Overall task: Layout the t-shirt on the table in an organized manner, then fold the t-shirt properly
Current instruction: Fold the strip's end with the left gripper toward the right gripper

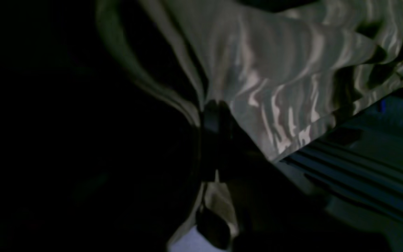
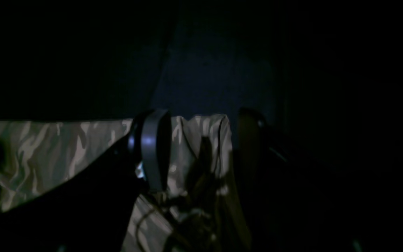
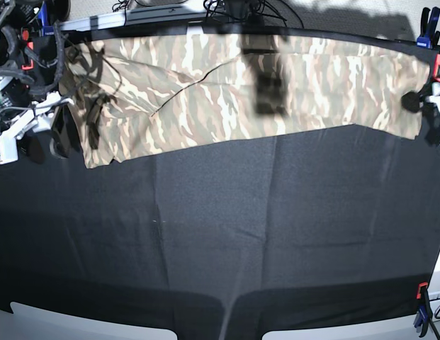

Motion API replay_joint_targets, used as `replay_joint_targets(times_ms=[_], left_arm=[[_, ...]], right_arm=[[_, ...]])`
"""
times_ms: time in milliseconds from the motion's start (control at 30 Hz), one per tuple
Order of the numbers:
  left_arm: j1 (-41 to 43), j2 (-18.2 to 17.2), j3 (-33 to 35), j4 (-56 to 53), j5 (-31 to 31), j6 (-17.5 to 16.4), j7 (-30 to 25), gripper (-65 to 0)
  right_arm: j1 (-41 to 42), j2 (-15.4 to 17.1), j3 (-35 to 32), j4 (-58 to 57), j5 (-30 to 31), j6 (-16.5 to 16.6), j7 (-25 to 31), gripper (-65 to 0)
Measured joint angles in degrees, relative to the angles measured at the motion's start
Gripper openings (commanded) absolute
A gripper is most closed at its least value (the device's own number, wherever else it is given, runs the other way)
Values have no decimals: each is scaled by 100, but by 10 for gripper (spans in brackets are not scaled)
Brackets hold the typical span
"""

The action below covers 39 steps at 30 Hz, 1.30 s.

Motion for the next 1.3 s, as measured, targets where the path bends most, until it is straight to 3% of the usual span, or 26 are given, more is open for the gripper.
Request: replay_joint_targets(times_ms=[167, 267, 567, 800, 1033, 1200, 1300], left_arm=[[39, 61, 0, 658, 79, 205, 4, -650], [168, 254, 2, 1150, 76, 363, -28, -650], [933, 1003, 2, 2839, 83, 345, 46, -650], [1259, 1849, -2, 3965, 81, 343, 72, -650], [1272, 2833, -11, 4140, 87, 341, 83, -650], [1272, 3392, -13, 4140, 1088, 319, -315, -650], [1270, 3622, -11, 4140, 1370, 319, -431, -650]], right_arm=[[13, 0, 0, 0, 656, 0, 507, -351], [111, -17, 2, 0, 568, 0, 485, -351], [699, -17, 9, 0, 481, -22, 354, -351], [1078, -15, 28, 0, 350, -42, 356, -351], [1091, -15, 28, 0, 380, -42, 356, -351], [1259, -15, 31, 0, 695, -46, 345, -351], [1486, -15, 33, 0, 739, -48, 345, -351]])
